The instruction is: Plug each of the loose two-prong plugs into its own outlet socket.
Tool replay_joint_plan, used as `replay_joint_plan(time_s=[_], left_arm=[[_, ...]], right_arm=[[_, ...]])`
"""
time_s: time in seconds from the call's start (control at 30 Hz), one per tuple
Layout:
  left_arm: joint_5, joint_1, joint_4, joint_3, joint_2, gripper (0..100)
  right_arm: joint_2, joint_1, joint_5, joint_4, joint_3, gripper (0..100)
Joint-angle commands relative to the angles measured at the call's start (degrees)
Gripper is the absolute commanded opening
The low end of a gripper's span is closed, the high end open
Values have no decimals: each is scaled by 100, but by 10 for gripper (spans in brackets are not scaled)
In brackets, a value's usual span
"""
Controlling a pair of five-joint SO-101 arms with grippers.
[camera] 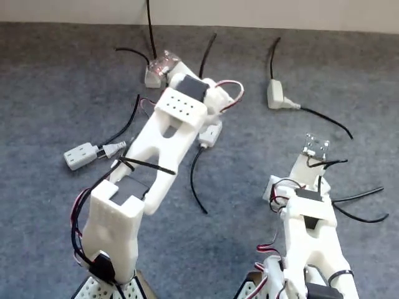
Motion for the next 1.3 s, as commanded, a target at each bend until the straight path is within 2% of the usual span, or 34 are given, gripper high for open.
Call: replay_joint_plan(time_s=[0.0,0.27,0.43,0.73,0.87,1.27], left_arm=[[888,13,9,-207,-31,7],[914,-40,0,-251,251,7],[914,-110,-492,-259,796,7],[932,-268,-492,-347,743,7],[1257,-242,-501,-338,752,7],[1248,-215,-756,-330,760,7]], right_arm=[[-119,31,-70,-119,-48,9],[-119,22,-70,-119,-48,9],[-119,22,-70,-119,-40,9],[-119,13,-70,-119,-40,9],[-119,13,-70,-119,-40,9],[-119,13,-70,-119,-40,9]])
